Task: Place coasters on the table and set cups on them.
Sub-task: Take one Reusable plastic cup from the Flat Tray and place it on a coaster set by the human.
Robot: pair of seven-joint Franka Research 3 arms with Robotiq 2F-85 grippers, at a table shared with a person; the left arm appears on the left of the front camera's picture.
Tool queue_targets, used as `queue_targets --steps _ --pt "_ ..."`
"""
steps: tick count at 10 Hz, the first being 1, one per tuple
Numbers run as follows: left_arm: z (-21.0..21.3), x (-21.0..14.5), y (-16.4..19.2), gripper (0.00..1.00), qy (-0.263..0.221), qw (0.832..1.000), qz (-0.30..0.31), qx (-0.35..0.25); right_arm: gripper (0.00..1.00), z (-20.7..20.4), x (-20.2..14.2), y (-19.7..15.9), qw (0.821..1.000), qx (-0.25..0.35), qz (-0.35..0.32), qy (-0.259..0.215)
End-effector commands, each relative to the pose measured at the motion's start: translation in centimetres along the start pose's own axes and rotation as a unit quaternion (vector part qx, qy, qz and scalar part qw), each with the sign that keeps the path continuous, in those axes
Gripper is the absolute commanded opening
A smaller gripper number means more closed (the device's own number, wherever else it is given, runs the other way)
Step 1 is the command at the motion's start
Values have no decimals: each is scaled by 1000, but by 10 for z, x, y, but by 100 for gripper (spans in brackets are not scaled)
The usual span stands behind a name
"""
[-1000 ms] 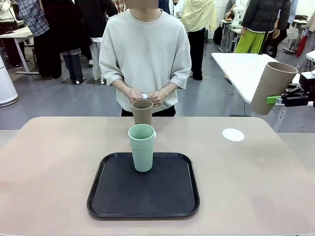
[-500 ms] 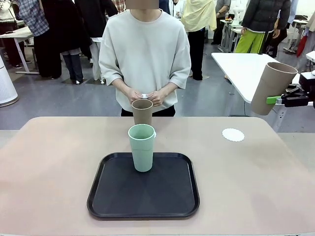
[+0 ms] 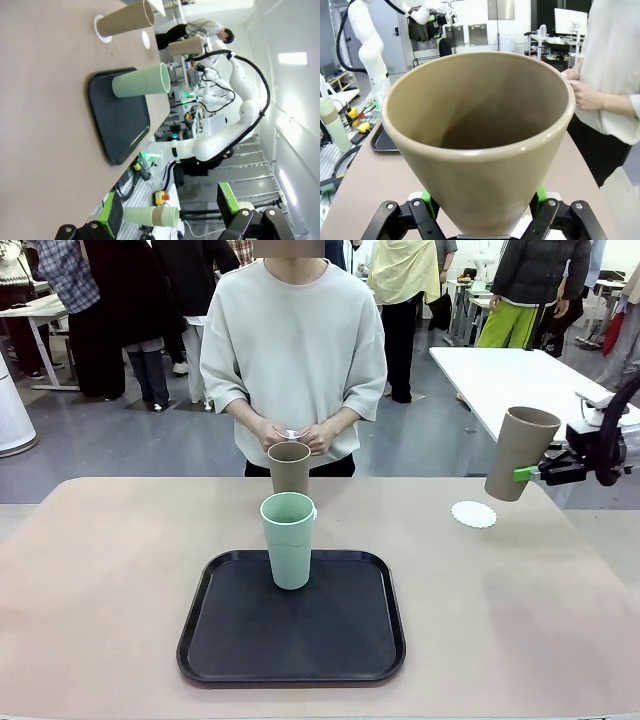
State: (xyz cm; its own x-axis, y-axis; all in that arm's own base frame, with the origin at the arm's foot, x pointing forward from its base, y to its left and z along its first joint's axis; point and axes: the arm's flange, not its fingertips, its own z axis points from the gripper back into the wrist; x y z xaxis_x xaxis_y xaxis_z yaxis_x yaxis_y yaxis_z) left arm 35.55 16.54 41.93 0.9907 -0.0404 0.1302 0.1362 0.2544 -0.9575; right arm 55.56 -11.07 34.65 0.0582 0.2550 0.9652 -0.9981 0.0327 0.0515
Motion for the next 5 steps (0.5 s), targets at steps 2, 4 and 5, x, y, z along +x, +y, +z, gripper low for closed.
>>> queue_targets --steps 2,4,5 --pt "1 -2 -2 100 -1 1000 -3 -4 82 -10 -13 -21 999 31 20 11" --pt "1 -2 -2 100 -1 1000 -3 -4 82 -20 -28 -31 998 28 35 31" --pt "1 -2 -2 100 -1 1000 -3 -4 82 -22 -34 -36 998 26 31 42"
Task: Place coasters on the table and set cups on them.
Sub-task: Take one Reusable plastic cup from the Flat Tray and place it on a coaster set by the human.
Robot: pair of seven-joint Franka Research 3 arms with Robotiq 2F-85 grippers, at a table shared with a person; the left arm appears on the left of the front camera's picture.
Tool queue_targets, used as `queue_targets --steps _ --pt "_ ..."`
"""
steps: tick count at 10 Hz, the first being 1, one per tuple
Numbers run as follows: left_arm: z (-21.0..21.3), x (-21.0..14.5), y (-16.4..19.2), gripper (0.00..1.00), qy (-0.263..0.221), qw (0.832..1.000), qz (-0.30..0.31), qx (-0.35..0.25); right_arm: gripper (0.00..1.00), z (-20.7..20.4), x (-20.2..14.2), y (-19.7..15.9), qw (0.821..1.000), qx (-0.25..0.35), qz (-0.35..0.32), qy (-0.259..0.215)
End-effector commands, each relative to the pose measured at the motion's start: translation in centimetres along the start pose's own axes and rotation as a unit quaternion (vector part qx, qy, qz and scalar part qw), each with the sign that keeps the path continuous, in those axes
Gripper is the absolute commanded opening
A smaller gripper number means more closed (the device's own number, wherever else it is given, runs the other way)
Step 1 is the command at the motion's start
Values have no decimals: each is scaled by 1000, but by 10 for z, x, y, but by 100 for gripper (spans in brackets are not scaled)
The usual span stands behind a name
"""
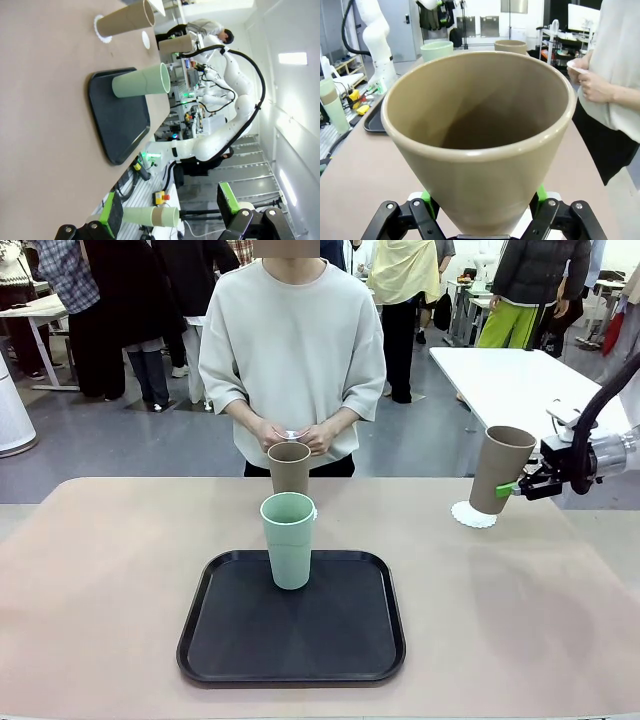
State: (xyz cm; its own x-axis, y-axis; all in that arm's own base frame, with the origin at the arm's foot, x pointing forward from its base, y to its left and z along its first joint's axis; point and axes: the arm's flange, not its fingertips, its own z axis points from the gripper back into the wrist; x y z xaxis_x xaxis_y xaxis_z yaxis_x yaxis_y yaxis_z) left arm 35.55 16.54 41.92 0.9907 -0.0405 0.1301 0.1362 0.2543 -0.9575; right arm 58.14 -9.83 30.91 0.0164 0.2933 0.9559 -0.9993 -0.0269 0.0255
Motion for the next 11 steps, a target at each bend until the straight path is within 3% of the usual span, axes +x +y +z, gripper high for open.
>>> queue_targets --steps 1,11 --pt "1 -2 -2 100 -1 1000 -3 -4 82 1 -7 -14 1000 2 5 22" --pt "1 -2 -2 100 -1 1000 -3 -4 82 -1 -26 -62 998 -44 -38 16"
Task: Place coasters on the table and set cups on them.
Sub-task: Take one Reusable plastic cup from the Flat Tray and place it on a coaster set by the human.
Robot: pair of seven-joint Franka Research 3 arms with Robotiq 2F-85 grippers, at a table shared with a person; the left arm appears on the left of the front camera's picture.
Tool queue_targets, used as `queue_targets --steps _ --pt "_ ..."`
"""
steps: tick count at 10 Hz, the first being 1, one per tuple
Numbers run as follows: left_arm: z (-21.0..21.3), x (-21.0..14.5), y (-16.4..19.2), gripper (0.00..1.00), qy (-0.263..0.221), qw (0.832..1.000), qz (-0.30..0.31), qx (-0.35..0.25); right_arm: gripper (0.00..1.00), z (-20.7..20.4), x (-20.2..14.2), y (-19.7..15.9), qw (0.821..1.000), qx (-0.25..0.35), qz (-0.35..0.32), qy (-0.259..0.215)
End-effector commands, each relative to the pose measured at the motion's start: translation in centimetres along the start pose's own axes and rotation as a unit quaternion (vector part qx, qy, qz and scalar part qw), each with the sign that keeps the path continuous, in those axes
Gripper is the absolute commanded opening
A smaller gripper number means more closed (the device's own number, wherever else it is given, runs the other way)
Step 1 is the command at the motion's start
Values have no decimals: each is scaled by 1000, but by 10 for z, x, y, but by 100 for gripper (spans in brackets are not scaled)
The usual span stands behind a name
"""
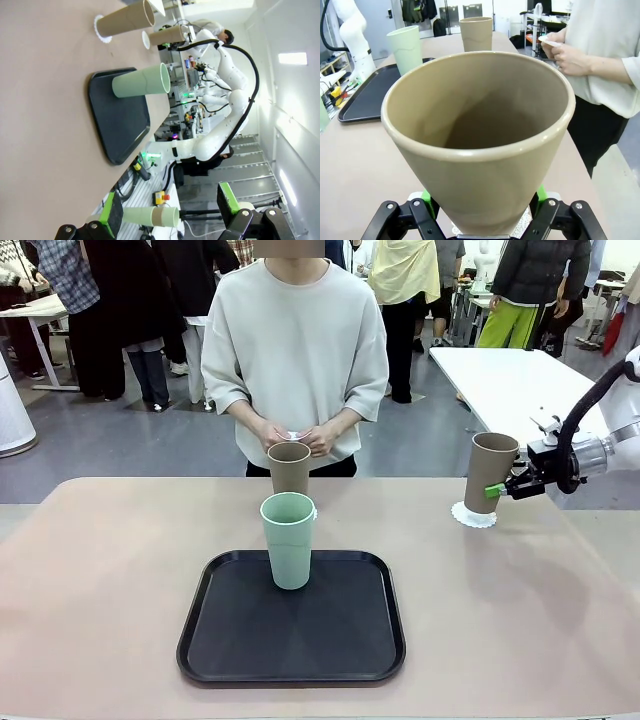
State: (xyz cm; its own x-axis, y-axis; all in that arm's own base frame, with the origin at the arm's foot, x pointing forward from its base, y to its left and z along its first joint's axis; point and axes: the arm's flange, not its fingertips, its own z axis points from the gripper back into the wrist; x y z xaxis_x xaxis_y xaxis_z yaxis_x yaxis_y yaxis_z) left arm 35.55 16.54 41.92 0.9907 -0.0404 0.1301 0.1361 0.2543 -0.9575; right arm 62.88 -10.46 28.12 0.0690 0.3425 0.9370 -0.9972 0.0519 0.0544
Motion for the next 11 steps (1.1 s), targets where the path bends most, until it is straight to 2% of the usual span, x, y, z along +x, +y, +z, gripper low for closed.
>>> queue_targets --steps 1,11 --pt "1 -1 -2 100 -1 1000 -3 -4 82 -2 1 -17 1000 -9 -19 -17" --pt "1 -1 -2 100 -1 1000 -3 -4 82 -10 -14 -14 999 10 -42 -17"
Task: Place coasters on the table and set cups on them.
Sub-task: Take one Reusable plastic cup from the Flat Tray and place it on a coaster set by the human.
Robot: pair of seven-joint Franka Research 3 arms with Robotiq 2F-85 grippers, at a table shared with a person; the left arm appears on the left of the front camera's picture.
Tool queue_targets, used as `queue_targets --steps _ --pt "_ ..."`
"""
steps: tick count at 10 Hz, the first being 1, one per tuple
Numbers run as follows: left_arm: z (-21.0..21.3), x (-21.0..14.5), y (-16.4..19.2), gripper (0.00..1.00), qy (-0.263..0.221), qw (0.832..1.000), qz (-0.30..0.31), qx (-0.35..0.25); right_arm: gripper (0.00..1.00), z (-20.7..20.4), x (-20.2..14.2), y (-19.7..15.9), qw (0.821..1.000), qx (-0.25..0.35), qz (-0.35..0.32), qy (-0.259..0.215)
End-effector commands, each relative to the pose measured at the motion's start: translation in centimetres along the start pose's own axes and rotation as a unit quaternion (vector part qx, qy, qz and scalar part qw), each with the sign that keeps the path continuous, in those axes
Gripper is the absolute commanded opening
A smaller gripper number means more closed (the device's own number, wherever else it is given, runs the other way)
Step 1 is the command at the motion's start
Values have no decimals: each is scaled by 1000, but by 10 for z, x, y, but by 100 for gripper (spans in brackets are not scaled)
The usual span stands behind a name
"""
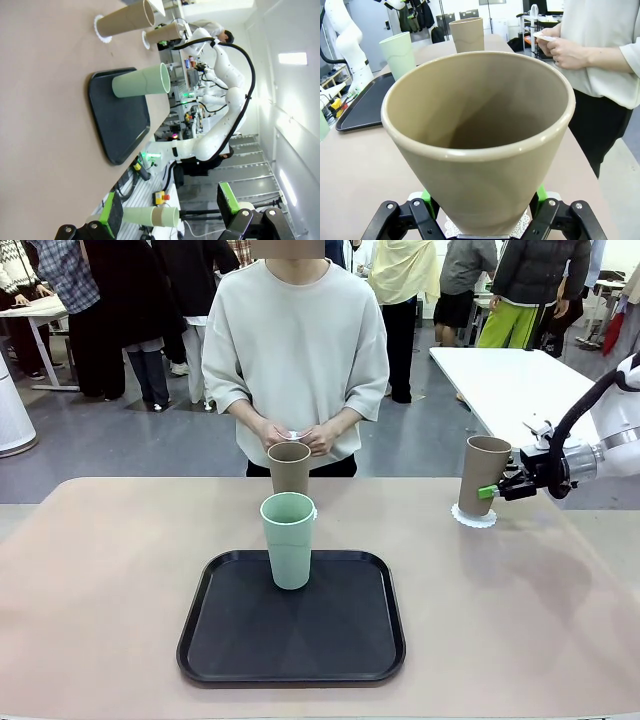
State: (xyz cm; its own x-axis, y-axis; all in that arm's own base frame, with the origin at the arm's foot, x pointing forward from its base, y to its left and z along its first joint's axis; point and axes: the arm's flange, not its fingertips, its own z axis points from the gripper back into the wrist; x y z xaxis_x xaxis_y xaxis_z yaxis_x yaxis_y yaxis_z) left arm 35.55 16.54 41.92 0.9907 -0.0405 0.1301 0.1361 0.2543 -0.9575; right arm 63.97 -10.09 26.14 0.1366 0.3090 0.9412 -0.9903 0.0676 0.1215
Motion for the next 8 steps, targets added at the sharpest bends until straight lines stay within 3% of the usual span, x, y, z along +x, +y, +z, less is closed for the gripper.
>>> queue_targets --steps 1,8 --pt "1 -1 -2 100 -1 1000 -3 -4 82 1 2 -2 1000 7 -7 -1" --pt "1 -1 -2 100 -1 1000 -3 -4 82 2 -11 -1 1000 14 -19 -4"
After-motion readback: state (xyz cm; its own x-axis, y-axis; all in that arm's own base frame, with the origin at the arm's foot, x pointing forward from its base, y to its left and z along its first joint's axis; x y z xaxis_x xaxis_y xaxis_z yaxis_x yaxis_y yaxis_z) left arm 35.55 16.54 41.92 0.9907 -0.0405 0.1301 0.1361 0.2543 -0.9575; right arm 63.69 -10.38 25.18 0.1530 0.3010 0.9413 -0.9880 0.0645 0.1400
